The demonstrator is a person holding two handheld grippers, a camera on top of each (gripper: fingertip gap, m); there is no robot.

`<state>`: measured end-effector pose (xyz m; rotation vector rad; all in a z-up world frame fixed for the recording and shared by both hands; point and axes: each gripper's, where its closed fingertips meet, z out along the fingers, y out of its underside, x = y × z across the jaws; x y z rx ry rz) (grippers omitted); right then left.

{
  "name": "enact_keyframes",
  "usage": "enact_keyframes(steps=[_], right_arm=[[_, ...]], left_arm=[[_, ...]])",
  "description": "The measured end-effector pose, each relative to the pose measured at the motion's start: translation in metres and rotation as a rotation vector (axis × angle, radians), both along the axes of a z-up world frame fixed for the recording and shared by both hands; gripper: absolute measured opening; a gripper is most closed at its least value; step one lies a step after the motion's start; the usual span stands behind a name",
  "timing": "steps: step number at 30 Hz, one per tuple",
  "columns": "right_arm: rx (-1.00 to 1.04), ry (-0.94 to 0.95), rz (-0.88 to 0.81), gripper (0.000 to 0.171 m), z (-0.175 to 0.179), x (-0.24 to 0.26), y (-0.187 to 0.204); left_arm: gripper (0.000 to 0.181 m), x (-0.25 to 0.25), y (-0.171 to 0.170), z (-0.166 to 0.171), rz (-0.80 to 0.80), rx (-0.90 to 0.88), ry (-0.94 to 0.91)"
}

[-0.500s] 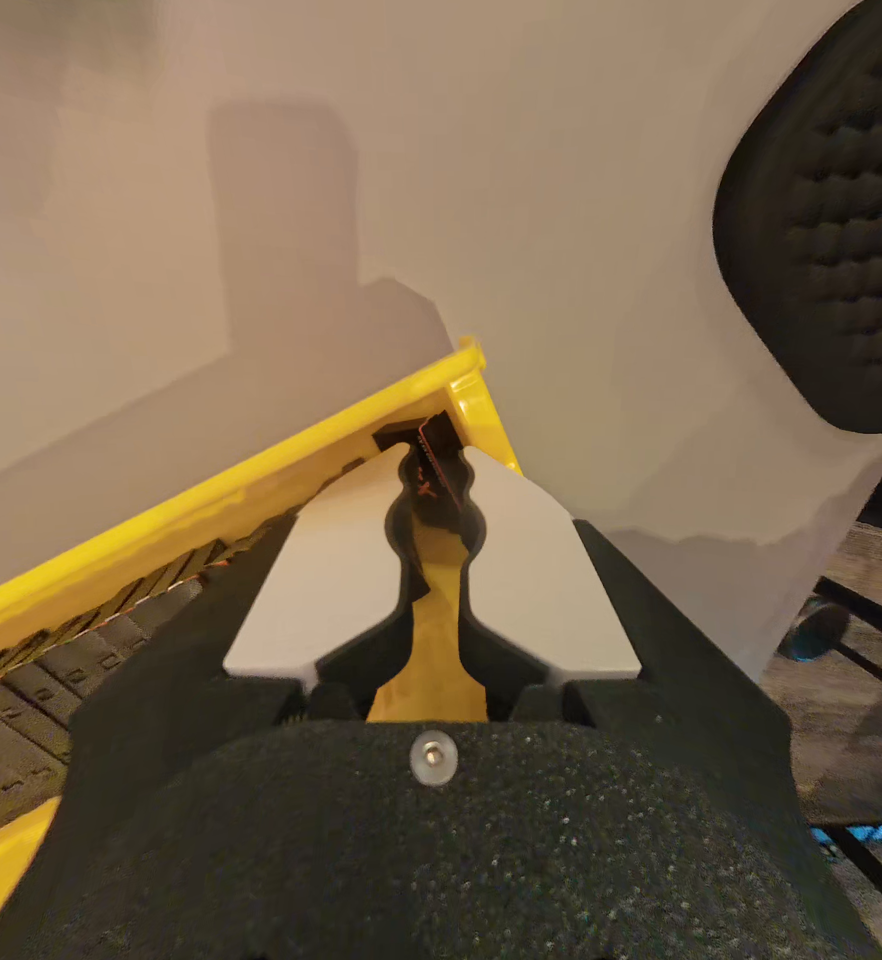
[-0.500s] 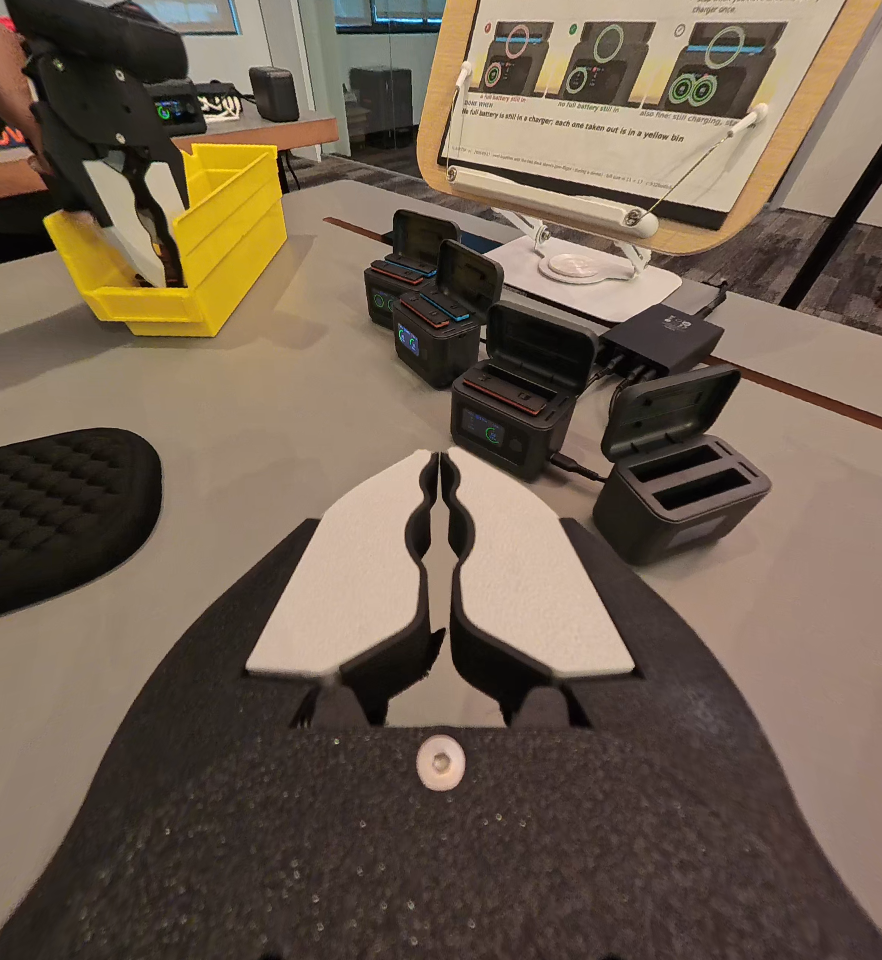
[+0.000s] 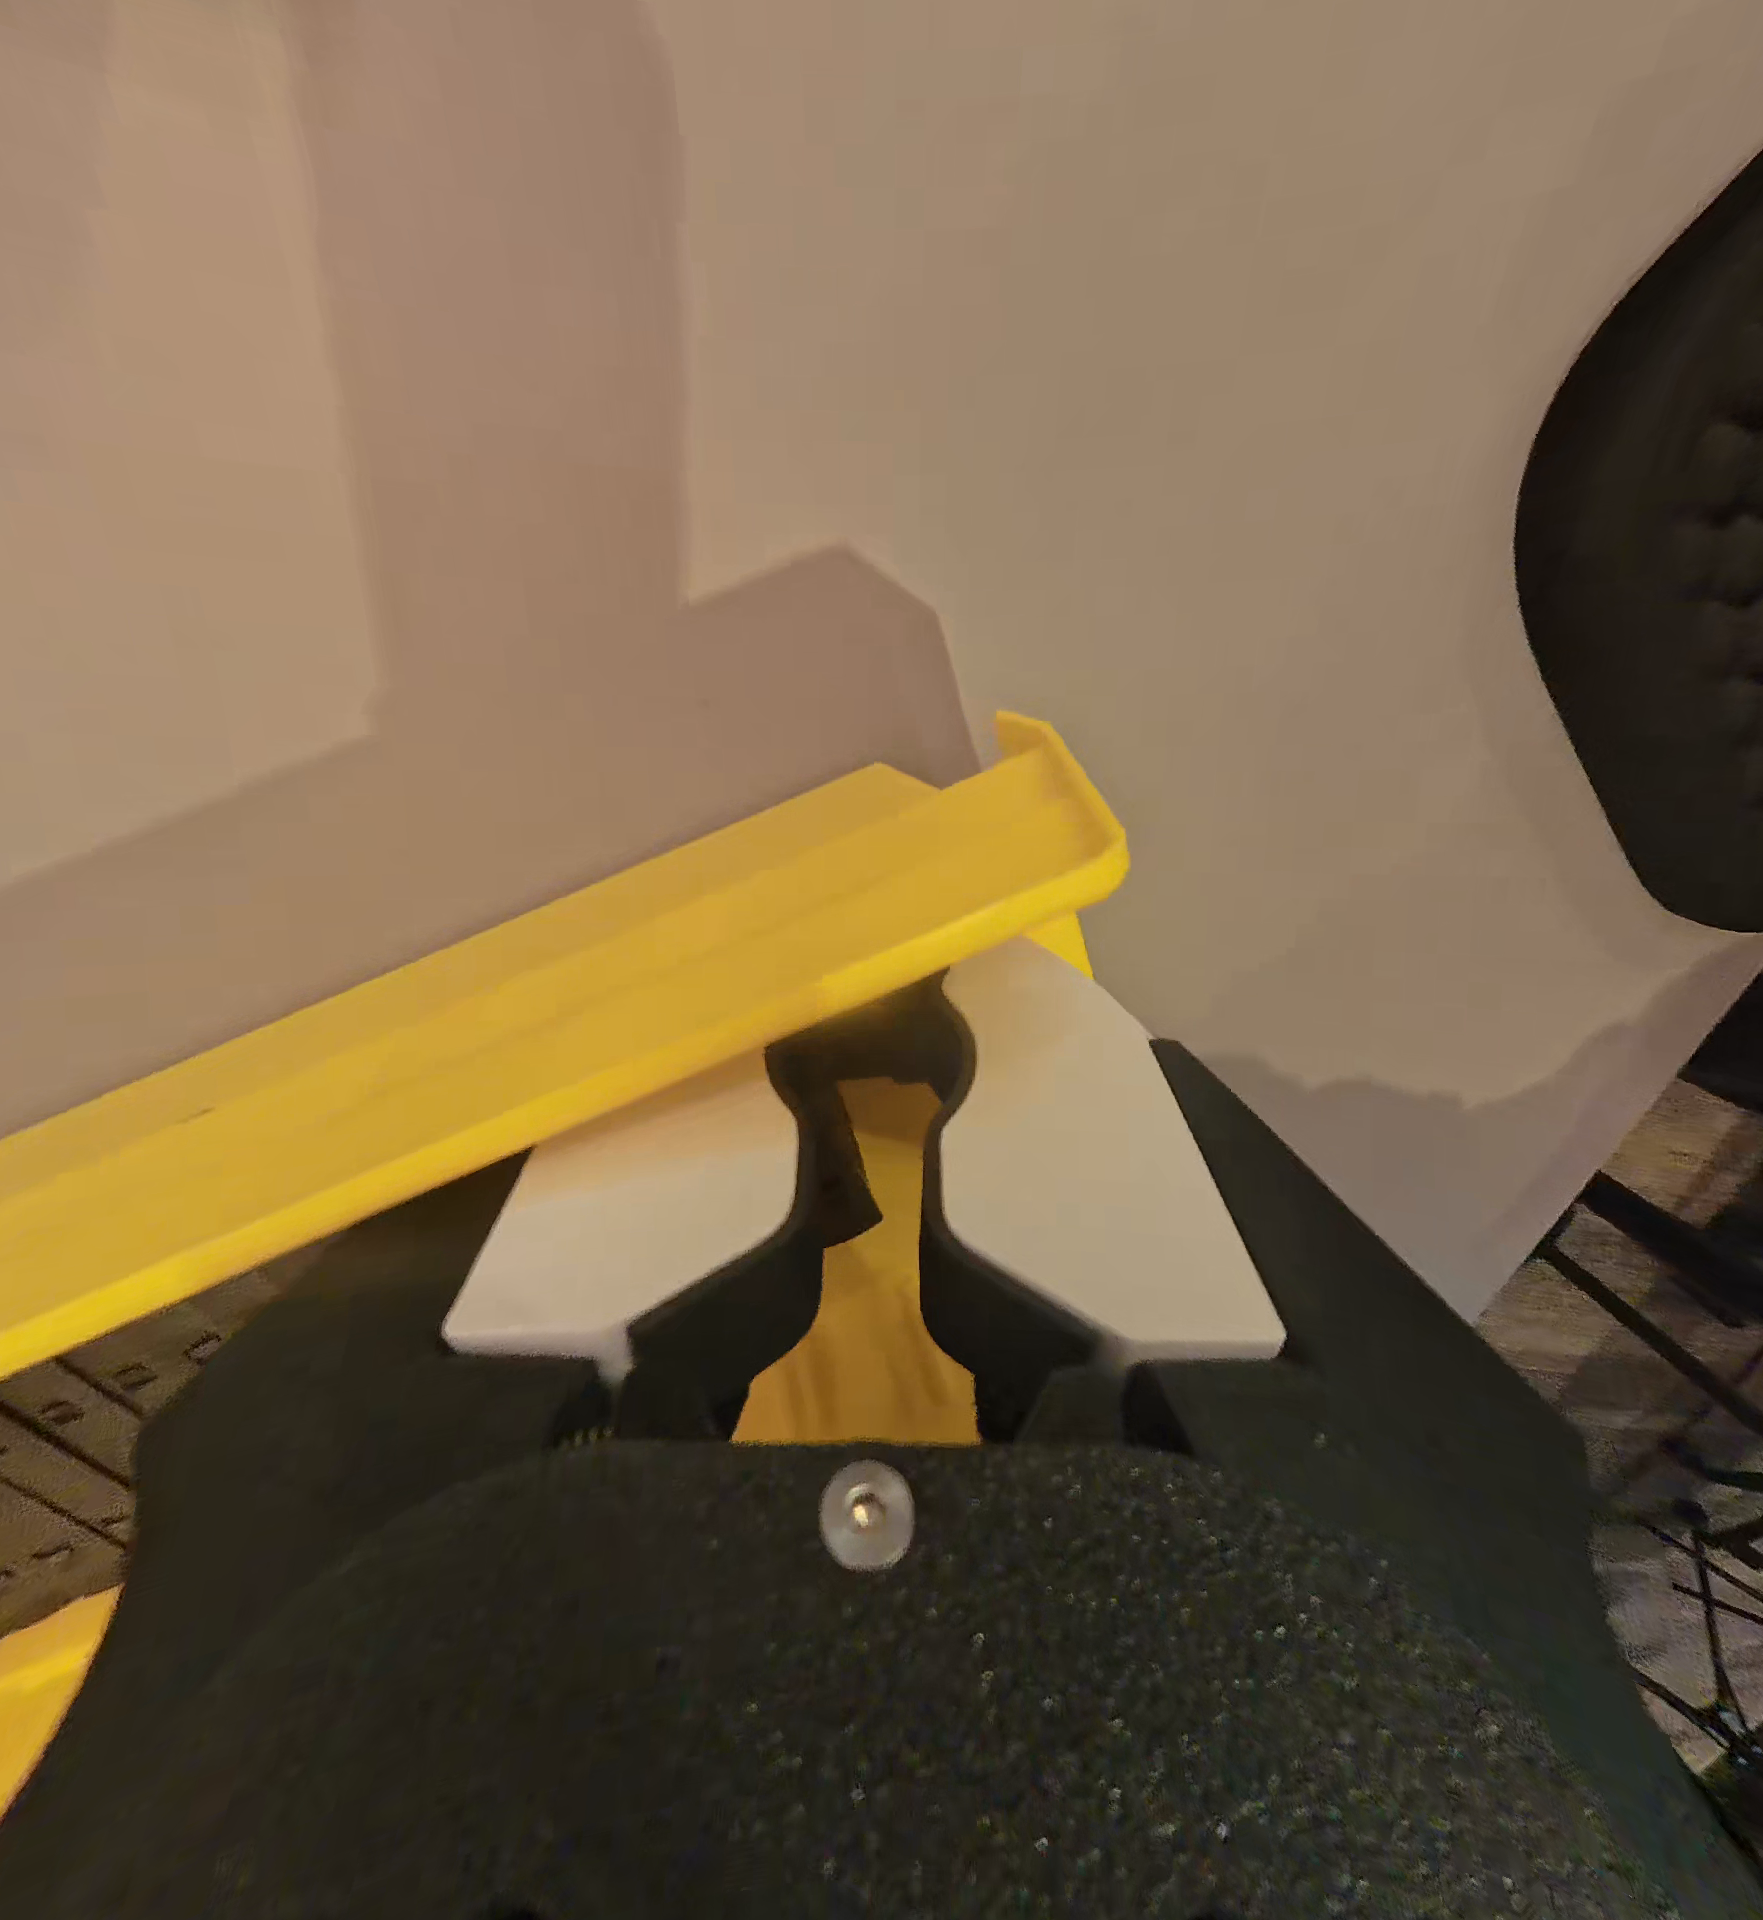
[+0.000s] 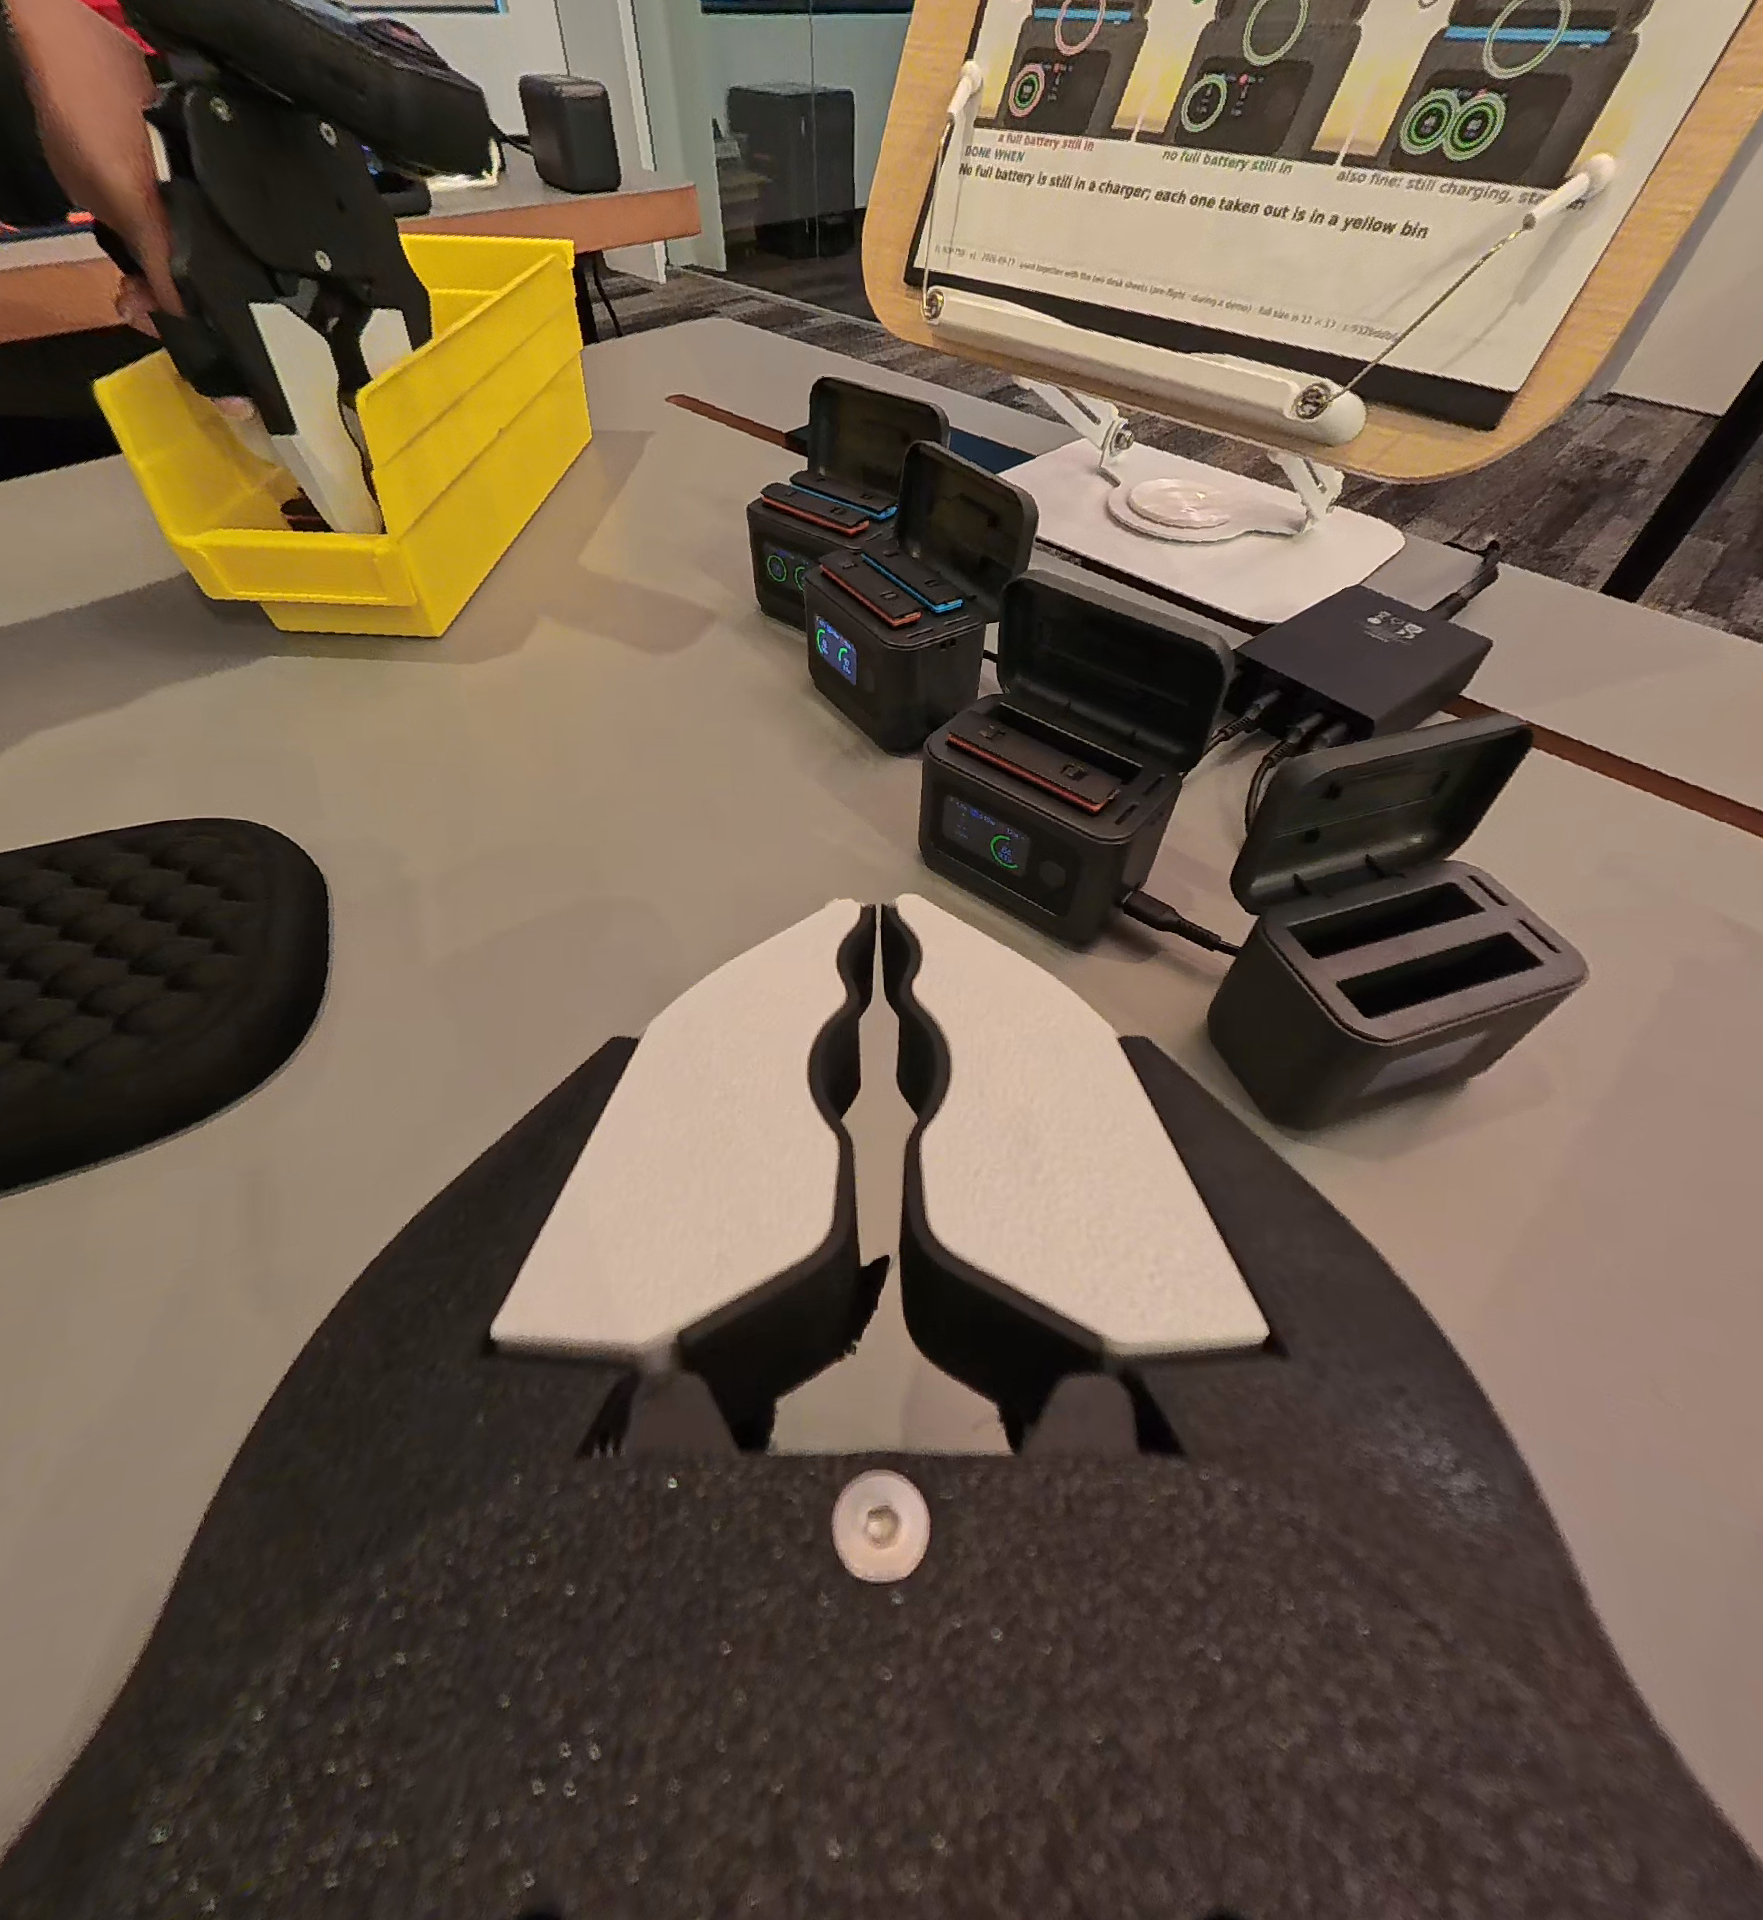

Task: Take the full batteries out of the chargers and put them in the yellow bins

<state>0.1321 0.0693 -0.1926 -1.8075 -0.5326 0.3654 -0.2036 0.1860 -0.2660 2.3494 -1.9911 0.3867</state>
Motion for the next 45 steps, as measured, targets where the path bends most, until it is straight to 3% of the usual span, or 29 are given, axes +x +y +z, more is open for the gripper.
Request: enact_keyframes(steps=[7, 10, 13, 24, 30, 35, 41, 45], right_arm=[[-0.002, -0.006, 0.009, 0.001, -0.001, -0.002, -0.001], [-0.001, -0.009, 0.009, 0.001, -0.001, -0.002, -0.001], [0.001, -0.009, 0.009, 0.001, 0.000, -0.002, -0.001], [0.004, -0.009, 0.011, 0.001, 0.000, -0.002, -0.002], [0.003, -0.011, 0.016, 0.001, 0.000, -0.004, -0.002], [0.001, -0.013, 0.018, 0.001, -0.001, -0.004, -0.002], [-0.001, -0.014, 0.021, 0.001, -0.001, -0.004, -0.002], [-0.003, -0.015, 0.025, 0.001, -0.001, -0.005, -0.003]], left_arm=[[0.018, 0.000, 0.003, 0.001, 0.001, 0.096, 0.002], [0.005, 0.001, -0.001, 0.002, -0.026, 0.113, 0.019], [0.004, -0.001, -0.001, 0.004, -0.045, 0.158, 0.053], [0.000, -0.030, 0.021, 0.014, -0.026, 0.324, 0.152], [0.001, -0.010, 0.011, 0.021, 0.000, 0.296, 0.001], [0.017, 0.008, 0.006, 0.022, 0.097, 0.203, -0.103], [0.010, 0.013, 0.003, 0.015, 0.252, 0.085, -0.092], [0.031, 0.002, 0.008, 0.010, 0.285, 0.098, -0.030]])
